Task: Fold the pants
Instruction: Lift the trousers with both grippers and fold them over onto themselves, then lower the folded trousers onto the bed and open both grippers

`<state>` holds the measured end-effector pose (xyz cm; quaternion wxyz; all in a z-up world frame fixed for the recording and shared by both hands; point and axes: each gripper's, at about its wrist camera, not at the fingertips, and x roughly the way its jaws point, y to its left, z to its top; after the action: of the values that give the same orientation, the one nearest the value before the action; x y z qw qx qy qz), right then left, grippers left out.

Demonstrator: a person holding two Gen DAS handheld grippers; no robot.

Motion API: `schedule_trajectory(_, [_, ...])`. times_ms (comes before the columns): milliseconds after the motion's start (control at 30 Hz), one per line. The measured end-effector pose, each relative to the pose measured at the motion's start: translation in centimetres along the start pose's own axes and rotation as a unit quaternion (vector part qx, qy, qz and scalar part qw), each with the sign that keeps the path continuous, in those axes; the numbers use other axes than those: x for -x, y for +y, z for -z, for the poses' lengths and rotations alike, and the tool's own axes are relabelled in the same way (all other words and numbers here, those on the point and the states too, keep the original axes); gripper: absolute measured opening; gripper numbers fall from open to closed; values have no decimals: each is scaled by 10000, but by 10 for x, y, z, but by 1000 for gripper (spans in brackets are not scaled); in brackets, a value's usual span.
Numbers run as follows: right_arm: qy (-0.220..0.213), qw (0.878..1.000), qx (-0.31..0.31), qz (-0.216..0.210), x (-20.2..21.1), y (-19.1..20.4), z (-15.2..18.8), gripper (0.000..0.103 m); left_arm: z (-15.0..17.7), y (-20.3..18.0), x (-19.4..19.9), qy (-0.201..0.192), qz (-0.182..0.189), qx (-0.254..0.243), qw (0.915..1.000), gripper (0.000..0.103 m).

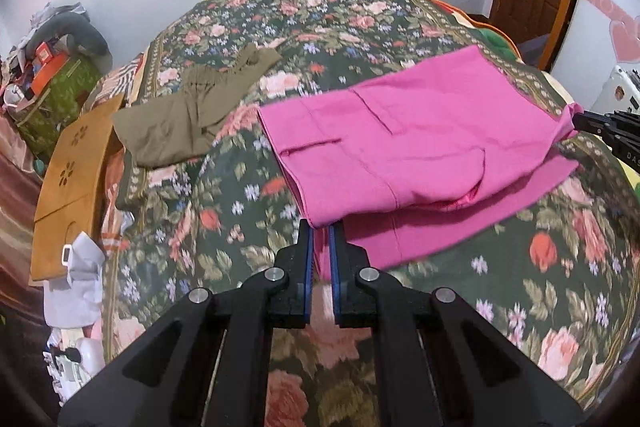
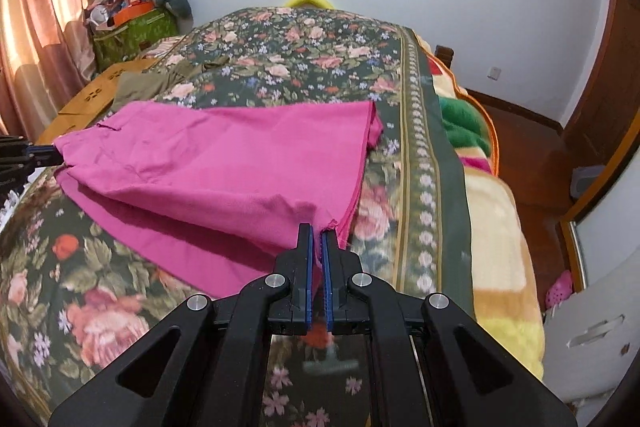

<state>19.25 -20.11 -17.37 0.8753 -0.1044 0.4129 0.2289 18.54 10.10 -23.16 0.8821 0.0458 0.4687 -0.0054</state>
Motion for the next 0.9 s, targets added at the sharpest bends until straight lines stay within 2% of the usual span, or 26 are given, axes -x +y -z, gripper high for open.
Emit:
schedule_trajectory(233, [173, 9998, -123, -29, 11, -5, 19, 7, 15, 3, 8, 88, 89, 158, 9998, 8])
schedule_trajectory(467, [7, 9997, -212, -156, 32, -5, 16, 10, 14, 0, 28, -49, 35, 143, 9999, 11])
schedule_trajectory(567, [-111, 9994, -158, -282, 40, 3, 10, 26, 5, -5, 40, -211, 106, 128, 9996, 12])
schedule_trajectory(600, [-160, 9993, -82, -316, 42, 8, 7, 35, 1, -7, 42, -253, 126, 112, 9995, 13])
schedule_trajectory(667, [-242, 9988, 107, -412, 44, 19, 3, 42, -5, -12, 46, -347, 148, 37, 9993, 19])
schedule_trajectory(733, [-241, 9976, 359, -547, 40, 32, -2, 45, -12, -19, 49, -430, 216, -49, 9988, 36])
schedule_trajectory(833, [-94, 9943, 729, -766, 26, 52, -7, 46, -19, -29, 45, -434, 330, -126, 9984, 57])
schedule_trajectory(900, [55, 9920, 953, -827, 14, 62, -10, 46, -22, -35, 40, -384, 375, -200, 9984, 58])
